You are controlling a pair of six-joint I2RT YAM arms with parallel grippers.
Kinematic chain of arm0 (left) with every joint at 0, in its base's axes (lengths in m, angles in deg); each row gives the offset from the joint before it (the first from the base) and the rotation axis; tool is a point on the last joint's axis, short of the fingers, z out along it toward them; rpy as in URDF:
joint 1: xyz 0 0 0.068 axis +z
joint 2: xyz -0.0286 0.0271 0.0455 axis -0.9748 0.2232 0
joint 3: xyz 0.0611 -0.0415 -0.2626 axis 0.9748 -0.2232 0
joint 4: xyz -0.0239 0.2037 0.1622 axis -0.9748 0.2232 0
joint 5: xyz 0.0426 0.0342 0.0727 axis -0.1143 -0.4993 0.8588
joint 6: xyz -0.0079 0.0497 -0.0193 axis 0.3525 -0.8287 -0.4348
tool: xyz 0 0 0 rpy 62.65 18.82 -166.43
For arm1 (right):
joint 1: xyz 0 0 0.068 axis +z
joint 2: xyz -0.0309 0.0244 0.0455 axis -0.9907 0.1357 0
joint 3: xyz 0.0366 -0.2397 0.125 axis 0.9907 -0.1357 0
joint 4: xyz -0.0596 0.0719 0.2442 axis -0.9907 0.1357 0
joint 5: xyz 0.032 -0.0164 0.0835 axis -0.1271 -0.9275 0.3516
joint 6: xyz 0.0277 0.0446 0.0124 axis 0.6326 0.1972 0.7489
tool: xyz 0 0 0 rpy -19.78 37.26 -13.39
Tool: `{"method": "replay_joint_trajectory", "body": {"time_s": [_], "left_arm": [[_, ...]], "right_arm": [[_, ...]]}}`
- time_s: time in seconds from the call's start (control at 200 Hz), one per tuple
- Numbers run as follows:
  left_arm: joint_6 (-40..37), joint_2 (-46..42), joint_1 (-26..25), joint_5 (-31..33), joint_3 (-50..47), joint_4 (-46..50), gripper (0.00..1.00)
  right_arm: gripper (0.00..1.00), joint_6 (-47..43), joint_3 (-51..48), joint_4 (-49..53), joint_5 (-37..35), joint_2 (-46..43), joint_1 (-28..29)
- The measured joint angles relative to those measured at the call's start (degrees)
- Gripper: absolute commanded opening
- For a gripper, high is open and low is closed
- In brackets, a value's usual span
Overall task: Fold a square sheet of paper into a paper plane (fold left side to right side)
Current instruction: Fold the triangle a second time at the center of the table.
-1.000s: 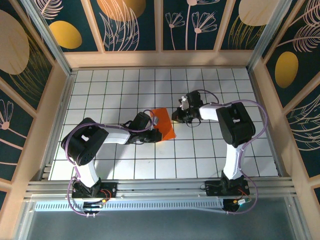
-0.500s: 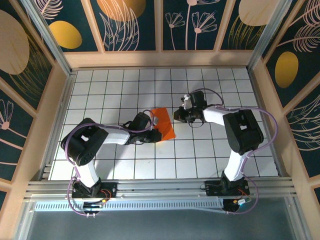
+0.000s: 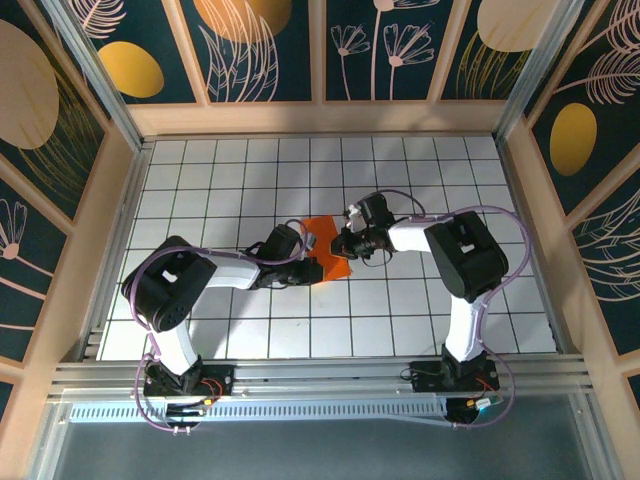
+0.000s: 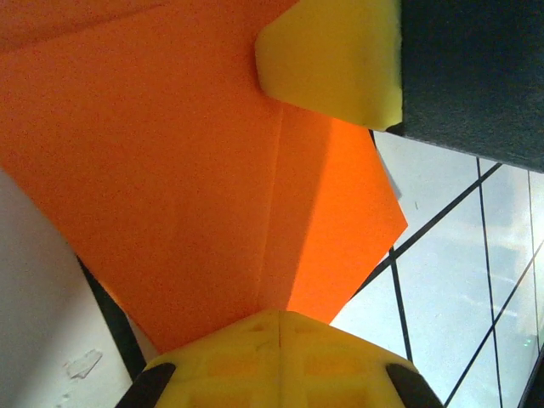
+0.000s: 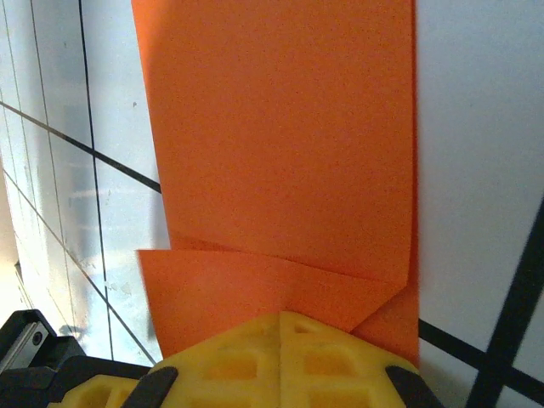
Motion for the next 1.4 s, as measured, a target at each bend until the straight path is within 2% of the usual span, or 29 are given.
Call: {"method": "replay_joint_trajectory", "body": {"time_s": [0.4,0.646,0.991,1.401], "left_arm": [[0.8,0.2,0.4,0.0,4.7,1.4,0.03],[0.8,4.4,0.8,-0.3,9.1,1.7,0.02],[-0.6,6.0,0.8,-0.4,9.3,3.8,0.02],[-5.9,4.6,0.8,-1.5,7.5,4.7,0.02]], "right_arm": [[0.0,-0.2,0.4,0.8,-1.0,0.0,0.0],[0.0,-0.2,0.4,0.8,-1.1,0.0,0.0],[0.0,-0.2,1.0,1.8,-1.2,0.2,0.0],[0.0,-0.6,1.9,3.2,-1.3,0.5,0.0]]}}
